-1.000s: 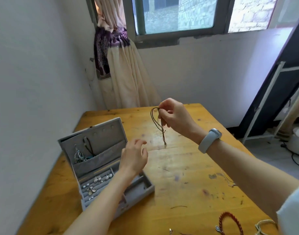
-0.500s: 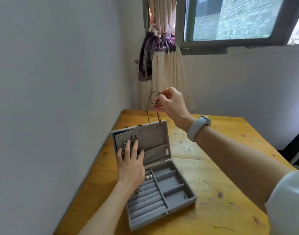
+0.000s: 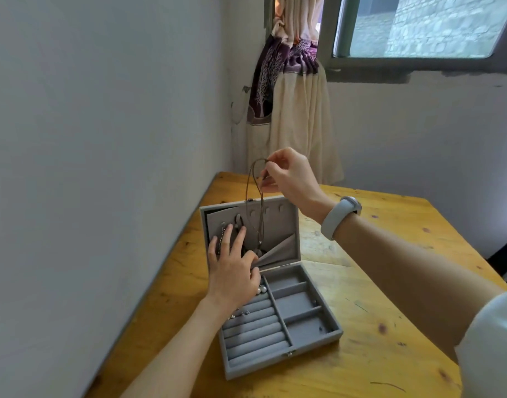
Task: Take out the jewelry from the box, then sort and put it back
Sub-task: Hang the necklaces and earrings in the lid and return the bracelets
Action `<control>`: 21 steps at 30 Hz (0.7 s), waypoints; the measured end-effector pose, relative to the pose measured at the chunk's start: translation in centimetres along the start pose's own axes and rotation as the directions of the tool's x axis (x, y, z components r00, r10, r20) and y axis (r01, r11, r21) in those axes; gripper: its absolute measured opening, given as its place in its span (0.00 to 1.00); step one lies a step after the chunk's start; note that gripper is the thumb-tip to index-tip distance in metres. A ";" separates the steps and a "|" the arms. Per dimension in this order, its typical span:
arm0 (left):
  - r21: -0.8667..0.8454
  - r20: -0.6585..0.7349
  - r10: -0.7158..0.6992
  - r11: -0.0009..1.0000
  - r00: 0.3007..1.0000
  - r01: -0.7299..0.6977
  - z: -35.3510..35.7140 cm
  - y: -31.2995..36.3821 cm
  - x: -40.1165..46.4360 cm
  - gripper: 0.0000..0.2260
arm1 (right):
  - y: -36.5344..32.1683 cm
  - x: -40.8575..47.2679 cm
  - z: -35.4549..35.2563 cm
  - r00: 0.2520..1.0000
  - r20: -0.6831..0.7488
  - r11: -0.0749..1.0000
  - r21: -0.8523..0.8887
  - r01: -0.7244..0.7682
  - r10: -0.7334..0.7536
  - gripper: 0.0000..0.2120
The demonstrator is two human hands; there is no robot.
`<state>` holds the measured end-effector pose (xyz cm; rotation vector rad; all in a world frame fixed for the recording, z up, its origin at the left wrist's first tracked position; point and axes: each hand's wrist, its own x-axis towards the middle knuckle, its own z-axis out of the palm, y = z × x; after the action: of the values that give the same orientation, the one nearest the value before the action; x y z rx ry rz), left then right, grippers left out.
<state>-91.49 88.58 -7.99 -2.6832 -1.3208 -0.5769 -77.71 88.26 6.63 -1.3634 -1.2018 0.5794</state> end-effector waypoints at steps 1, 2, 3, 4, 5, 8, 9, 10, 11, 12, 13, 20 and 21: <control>-0.009 -0.035 0.009 1.000 0.999 -0.010 0.2 -0.1 0.0 0.08 | 0.7 -0.1 -0.1 1.000 0.011 0.999 -0.052 -0.001 0.002 0.04; -0.018 -0.058 0.012 1.000 0.998 -0.013 0.3 -0.2 -0.1 0.07 | 1.3 -0.2 -0.2 1.000 0.021 0.994 -0.108 0.006 -0.004 0.03; -0.028 -0.062 0.007 1.000 0.998 -0.009 0.4 -0.2 -0.1 0.07 | 2.0 -0.2 -0.2 0.999 0.031 0.984 -0.175 0.034 -0.029 0.03; -0.033 -0.073 0.006 0.999 0.997 -0.008 0.5 -0.2 -0.2 0.07 | 2.7 -0.2 -0.3 0.996 0.042 0.962 -0.260 0.082 -0.074 0.03; -0.034 -0.078 0.007 0.999 0.997 -0.009 0.8 -0.3 -0.3 0.07 | 3.5 -0.2 -0.3 0.990 0.059 0.928 -0.346 0.138 -0.125 0.03; -0.002 -0.106 0.030 1.000 0.994 -0.030 1.5 -0.9 -0.4 0.09 | 5.8 -0.3 0.0 0.966 0.155 0.819 -0.513 0.256 -0.205 0.05; -0.005 -0.128 0.042 0.999 0.991 -0.043 1.6 -1.0 -0.4 0.10 | 6.6 -0.4 0.2 0.959 0.196 0.793 -0.541 0.280 -0.205 0.06; -0.007 -0.150 0.053 0.999 0.987 -0.054 1.7 -1.1 -0.5 0.11 | 7.3 -0.4 0.4 0.953 0.228 0.772 -0.562 0.298 -0.201 0.08; -0.002 -0.162 0.059 0.998 0.985 -0.060 1.7 -1.1 -0.5 0.12 | 7.9 -0.3 0.6 0.948 0.246 0.756 -0.577 0.310 -0.200 0.09; 0.008 -0.176 0.063 0.998 0.982 -0.063 1.7 -1.1 -0.5 0.12 | 8.5 -0.3 0.8 0.946 0.253 0.743 -0.589 0.318 -0.204 0.10; 0.022 -0.188 0.068 0.998 0.980 -0.065 1.7 -1.1 -0.6 0.13 | 9.1 -0.2 1.0 0.944 0.251 0.732 -0.598 0.326 -0.215 0.10; 0.043 -0.252 0.112 0.994 0.961 -0.104 2.1 -1.3 -0.7 0.13 | 10.9 -0.6 2.6 0.892 0.091 0.690 -0.600 0.405 -0.444 0.05; 0.051 -0.245 0.120 0.993 0.962 -0.110 2.1 -1.3 -0.6 0.12 | 11.1 -0.6 2.8 0.881 0.069 0.686 -0.600 0.411 -0.468 0.05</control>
<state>-92.25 89.43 -10.23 -2.5353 -1.0913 -0.8329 -76.93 91.06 -4.42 -1.5102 -1.6551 -0.2495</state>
